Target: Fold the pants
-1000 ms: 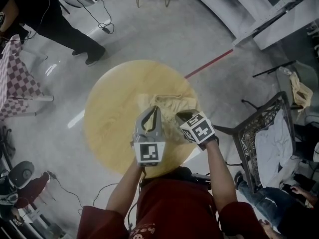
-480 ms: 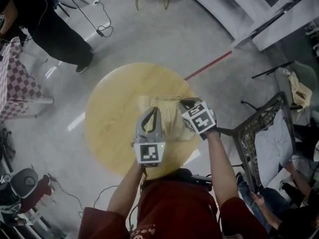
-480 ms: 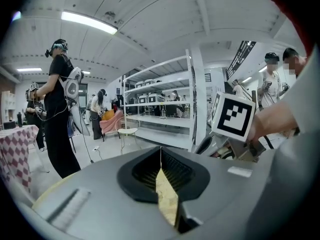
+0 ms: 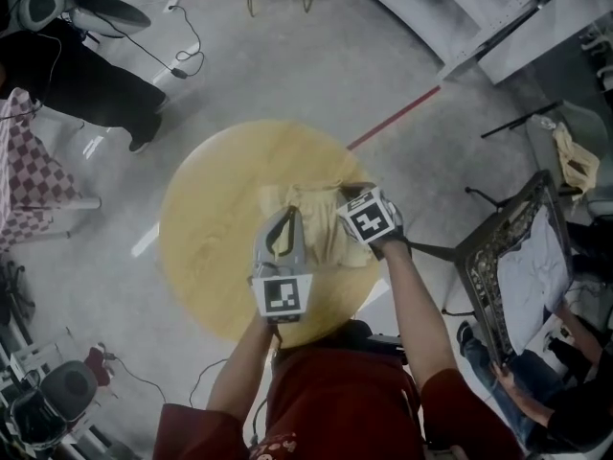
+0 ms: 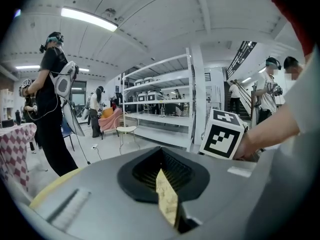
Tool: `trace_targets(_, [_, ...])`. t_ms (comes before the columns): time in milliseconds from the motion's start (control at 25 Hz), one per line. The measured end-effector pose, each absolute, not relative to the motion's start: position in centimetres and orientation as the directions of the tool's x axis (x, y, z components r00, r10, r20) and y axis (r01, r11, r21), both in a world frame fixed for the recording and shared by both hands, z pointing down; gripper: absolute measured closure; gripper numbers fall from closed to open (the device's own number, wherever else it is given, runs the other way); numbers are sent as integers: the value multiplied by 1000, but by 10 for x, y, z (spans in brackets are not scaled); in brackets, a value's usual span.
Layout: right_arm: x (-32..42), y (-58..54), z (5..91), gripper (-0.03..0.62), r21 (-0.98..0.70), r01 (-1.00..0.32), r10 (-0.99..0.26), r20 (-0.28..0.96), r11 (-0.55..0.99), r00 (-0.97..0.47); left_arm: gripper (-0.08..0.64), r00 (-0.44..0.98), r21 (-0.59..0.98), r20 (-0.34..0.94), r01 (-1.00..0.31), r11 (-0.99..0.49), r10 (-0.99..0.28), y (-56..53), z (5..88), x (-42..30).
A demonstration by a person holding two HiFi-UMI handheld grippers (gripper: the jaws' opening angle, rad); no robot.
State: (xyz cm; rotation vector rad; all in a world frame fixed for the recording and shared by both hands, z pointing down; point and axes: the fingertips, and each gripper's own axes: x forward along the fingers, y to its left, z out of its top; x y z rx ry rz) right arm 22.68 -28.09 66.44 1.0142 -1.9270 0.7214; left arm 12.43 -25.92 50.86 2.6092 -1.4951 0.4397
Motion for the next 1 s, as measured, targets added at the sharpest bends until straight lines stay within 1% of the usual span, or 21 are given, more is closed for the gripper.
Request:
trace_targets(200, [225, -279, 662, 554, -88, -862, -413, 850, 500, -326, 552, 478, -51, 301, -856, -514, -826, -256, 510, 124])
trace_targets(360, [229, -278, 637, 542, -81, -883, -496, 801, 463, -334, 552, 475, -47, 297, -859, -510, -828, -251, 503, 125])
trace_targets(520, [229, -270, 605, 515, -78, -898, -589, 730, 432, -347, 552, 466, -41, 276, -868, -495, -841, -239, 491, 124])
trace_targets(760, [220, -240, 537, 511, -41, -915, -759, 544, 402, -358, 552, 422, -19, 217, -900, -436, -880, -211, 464, 113])
trace_targets(1000, [217, -177, 457, 511, -13, -932, -887, 305, 361, -348, 552, 384, -38, 125, -919, -391, -915, -160, 426, 109])
